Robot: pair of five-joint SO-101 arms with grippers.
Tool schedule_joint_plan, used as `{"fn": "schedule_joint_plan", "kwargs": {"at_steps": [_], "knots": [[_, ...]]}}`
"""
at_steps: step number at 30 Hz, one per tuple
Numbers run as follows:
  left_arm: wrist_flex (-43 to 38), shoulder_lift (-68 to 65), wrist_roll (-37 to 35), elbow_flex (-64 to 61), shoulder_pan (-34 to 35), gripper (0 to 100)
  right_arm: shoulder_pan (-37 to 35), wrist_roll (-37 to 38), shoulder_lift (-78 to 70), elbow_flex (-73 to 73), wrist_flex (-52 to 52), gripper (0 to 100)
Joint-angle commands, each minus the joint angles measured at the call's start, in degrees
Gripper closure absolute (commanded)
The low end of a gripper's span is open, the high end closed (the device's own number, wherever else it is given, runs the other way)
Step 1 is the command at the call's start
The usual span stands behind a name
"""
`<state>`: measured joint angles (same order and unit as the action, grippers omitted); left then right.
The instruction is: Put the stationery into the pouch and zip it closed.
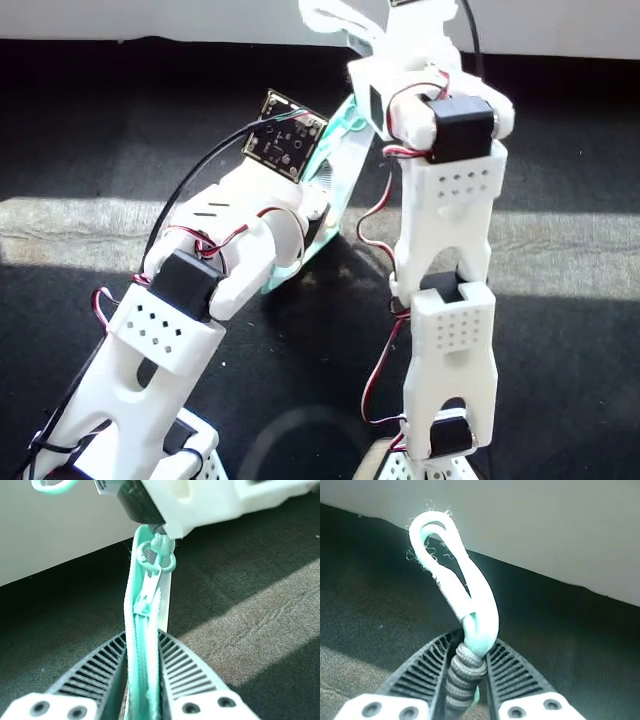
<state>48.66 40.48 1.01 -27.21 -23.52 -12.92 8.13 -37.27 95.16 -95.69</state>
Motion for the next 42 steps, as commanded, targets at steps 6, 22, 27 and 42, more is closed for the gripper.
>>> {"fn": "schedule_joint_plan", "kwargs": {"at_steps": [6,22,27,42], "knots": [[1.1,8.0,-0.1,-2.2,0.7,99,7.7,3.1,-7.3,3.9,5.9,99.2],[0.8,9.5,0.1,-4.0,0.7,99,8.8,3.2,-3.6,4.1,-0.7,99.3],[0.7,7.8,0.1,-4.0,0.7,99,5.8,2.9,2.3,3.6,-5.5,90.3],[-1.4,7.0,0.1,-0.7,6.6,99,-4.5,5.2,24.7,-16.0,-5.5,79.6]]}}
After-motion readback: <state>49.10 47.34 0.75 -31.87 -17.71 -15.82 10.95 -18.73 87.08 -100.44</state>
